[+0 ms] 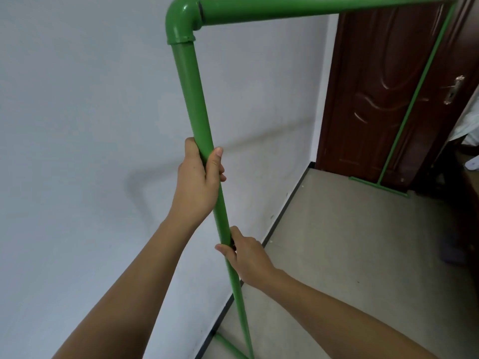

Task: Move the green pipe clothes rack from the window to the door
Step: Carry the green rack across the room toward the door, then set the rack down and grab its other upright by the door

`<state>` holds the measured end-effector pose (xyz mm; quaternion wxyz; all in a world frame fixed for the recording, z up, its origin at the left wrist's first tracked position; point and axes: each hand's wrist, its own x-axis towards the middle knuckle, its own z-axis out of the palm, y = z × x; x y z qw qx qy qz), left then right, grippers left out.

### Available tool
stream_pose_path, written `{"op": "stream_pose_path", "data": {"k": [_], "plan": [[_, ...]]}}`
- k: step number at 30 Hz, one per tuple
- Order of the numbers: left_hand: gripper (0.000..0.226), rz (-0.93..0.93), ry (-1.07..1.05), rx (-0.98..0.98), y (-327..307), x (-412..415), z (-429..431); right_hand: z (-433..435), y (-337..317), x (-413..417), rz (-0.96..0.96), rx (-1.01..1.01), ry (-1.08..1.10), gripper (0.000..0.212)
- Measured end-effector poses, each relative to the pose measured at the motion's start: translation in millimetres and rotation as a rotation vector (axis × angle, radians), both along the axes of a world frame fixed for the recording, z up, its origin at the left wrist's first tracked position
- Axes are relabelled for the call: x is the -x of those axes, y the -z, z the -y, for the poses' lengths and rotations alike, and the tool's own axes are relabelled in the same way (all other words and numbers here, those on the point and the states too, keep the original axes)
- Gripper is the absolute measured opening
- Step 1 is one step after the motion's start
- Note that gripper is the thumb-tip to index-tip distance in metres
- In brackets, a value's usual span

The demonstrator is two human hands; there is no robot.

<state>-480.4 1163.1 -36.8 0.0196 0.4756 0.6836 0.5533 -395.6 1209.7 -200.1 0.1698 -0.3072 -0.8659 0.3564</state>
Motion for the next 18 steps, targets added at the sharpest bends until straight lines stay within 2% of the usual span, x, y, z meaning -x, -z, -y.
{"op": "stream_pose_path", "data": {"k": [5, 8, 12, 13, 16, 18], "plan": [[0.02, 0.007, -0.106, -0.064, 7.2, -28.6, 2.8, -6.9, 10.5, -39.7, 0.024, 0.102, -0.09, 0.034], [0.021, 0.03, -0.214, -0.012, 21.9, -46.3, 3.4, -31.2, 23.3, -96.5, 0.018, 0.207, -0.057, 0.03], [0.059, 0.146, -0.377, 0.069, 72.0, -96.0, 12.9, -75.3, 49.8, -208.6, 0.019, 0.329, 0.085, 0.01], [0.062, 0.158, -0.404, 0.07, 88.6, -110.9, 16.7, -85.8, 56.6, -239.8, 0.019, 0.357, 0.138, 0.006], [0.043, 0.207, -0.394, 0.22, 144.1, -156.1, 23.1, -110.9, 74.1, -332.2, 0.02, 0.433, 0.298, 0.004], [0.025, 0.357, -0.25, 0.409, 179.3, -186.5, 17.6, -121.6, 82.5, -386.7, 0.019, 0.477, 0.394, 0.005]]}}
